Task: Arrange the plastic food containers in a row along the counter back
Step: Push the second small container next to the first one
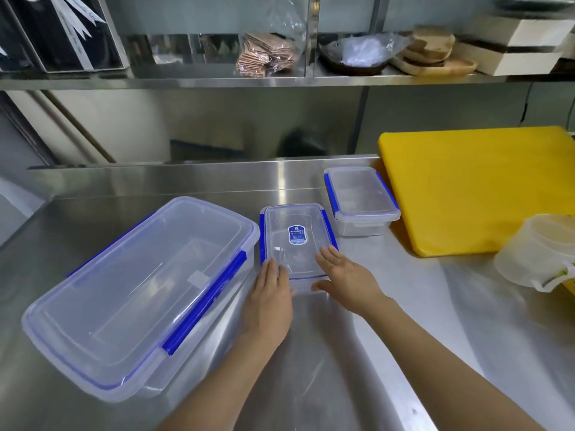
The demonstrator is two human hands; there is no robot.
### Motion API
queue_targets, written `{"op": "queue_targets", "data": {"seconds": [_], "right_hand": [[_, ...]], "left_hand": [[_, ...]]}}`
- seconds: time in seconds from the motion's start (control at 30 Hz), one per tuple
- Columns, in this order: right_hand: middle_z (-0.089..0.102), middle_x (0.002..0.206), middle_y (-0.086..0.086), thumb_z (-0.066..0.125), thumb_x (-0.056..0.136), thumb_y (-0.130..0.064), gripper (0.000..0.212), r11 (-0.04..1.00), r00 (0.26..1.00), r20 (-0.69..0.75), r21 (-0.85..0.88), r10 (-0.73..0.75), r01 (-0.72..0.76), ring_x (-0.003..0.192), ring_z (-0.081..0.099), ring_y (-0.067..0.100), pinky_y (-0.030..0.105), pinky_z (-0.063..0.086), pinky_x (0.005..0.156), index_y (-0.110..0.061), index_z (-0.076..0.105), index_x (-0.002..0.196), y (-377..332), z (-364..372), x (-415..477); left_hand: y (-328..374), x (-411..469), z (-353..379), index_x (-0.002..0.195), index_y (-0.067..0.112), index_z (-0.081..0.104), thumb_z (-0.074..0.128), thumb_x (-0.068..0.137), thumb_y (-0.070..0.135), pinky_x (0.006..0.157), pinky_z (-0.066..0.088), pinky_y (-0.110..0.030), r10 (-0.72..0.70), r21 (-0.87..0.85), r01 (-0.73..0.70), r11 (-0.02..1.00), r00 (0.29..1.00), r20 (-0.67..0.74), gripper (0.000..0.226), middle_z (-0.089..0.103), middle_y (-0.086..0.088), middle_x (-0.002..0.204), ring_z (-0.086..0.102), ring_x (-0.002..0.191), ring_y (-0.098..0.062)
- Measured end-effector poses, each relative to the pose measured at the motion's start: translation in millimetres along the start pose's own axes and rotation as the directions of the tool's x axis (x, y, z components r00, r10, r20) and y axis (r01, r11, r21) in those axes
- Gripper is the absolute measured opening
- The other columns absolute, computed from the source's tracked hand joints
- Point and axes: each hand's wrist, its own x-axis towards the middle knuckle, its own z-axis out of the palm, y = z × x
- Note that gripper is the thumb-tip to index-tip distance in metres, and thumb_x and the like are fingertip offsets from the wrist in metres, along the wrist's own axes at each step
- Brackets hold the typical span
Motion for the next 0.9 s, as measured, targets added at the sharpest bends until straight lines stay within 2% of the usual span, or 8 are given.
{"op": "queue_targets", "data": {"seconds": [0.1,0.2,0.5,0.57,0.67,0.7,0.83,0.9], "right_hand": [[0.006,0.159,0.01,0.038,0.095,-0.041,0.071,0.993,1.0,-0.013,-0.115,-0.014,0.012,0.147,0.002,0.021,0.035,0.012,0.119,-0.007,0.006,0.148,3.5,0.3,32.5],[0.001,0.159,0.013,0.032,0.097,-0.041,0.069,0.981,1.0,-0.005,-0.193,-0.017,0.016,0.147,-0.001,0.025,0.036,0.005,0.119,-0.005,-0.001,0.147,7.5,-2.6,61.3],[0.005,0.158,0.019,0.05,0.09,-0.044,0.086,0.97,0.996,-0.086,-0.245,-0.034,0.011,0.146,0.002,0.032,0.042,0.004,0.118,-0.001,0.001,0.146,23.8,-2.4,137.0],[0.016,0.155,0.024,0.061,0.085,-0.04,0.088,0.97,0.991,-0.124,-0.245,-0.047,0.015,0.144,0.013,0.037,0.044,0.009,0.116,0.003,0.012,0.145,24.5,1.5,143.4],[0.052,0.135,0.025,0.085,0.061,-0.035,0.089,0.962,0.989,-0.145,-0.266,0.019,-0.058,0.126,0.049,0.039,0.048,0.033,0.103,0.004,0.047,0.131,24.9,7.9,147.7],[0.054,0.134,0.024,0.085,0.06,-0.034,0.087,0.961,0.986,-0.166,-0.27,0.023,-0.068,0.124,0.051,0.039,0.049,0.037,0.101,0.003,0.049,0.13,24.9,8.6,148.3],[0.01,0.158,0.018,0.052,0.092,-0.031,0.074,0.965,0.989,-0.145,-0.259,-0.009,-0.029,0.146,0.008,0.034,0.044,0.011,0.118,-0.005,0.009,0.147,21.1,0.4,141.8],[0.003,0.159,0.016,0.053,0.091,-0.031,0.072,0.96,0.989,-0.145,-0.275,0.011,-0.051,0.146,0.003,0.032,0.044,0.013,0.118,-0.01,0.011,0.146,17.6,-9.2,136.1]], "left_hand": [[-4.8,28.6,11.3,0.148,0.009,-0.002,0.045,0.093,0.045,0.118,0.005,-0.036,-0.067,-0.062,0.074,0.995,0.992,0.11,0.081,-0.007,-0.011,0.159,-0.008,0.146,-0.025],[-9.7,57.5,16.3,0.146,0.011,-0.015,0.051,0.09,0.044,0.117,0.001,-0.038,-0.089,0.007,0.089,0.996,0.982,0.165,0.093,-0.019,-0.01,0.157,-0.018,0.144,-0.025],[-22.4,137.4,37.1,0.145,0.007,-0.016,0.057,0.089,0.027,0.119,0.008,-0.048,-0.159,0.126,0.142,0.982,0.978,0.134,0.094,-0.018,-0.016,0.157,-0.017,0.144,-0.031],[-21.8,145.4,38.3,0.146,0.006,-0.014,0.055,0.088,0.023,0.12,0.003,-0.047,-0.153,0.157,0.133,0.979,0.98,0.124,0.092,-0.017,-0.018,0.157,-0.016,0.144,-0.033],[-24.4,149.4,38.9,0.146,0.006,-0.013,0.053,0.089,0.021,0.118,-0.001,-0.045,-0.136,0.176,0.115,0.978,0.984,0.113,0.089,-0.016,-0.019,0.157,-0.015,0.144,-0.035],[-24.4,149.3,37.5,0.146,0.006,-0.013,0.053,0.089,0.021,0.118,-0.001,-0.045,-0.135,0.174,0.114,0.978,0.984,0.116,0.088,-0.016,-0.019,0.157,-0.014,0.144,-0.035],[-18.8,148.9,24.1,0.148,0.009,-0.005,0.056,0.09,0.024,0.118,0.007,-0.046,-0.157,0.136,0.134,0.982,0.971,0.179,0.086,-0.009,-0.016,0.158,-0.009,0.145,-0.034],[-15.2,147.5,12.7,0.148,0.01,0.007,0.058,0.09,0.027,0.117,0.015,-0.045,-0.155,0.067,0.144,0.987,0.968,0.195,0.079,0.003,-0.015,0.159,0.002,0.146,-0.033]]}}
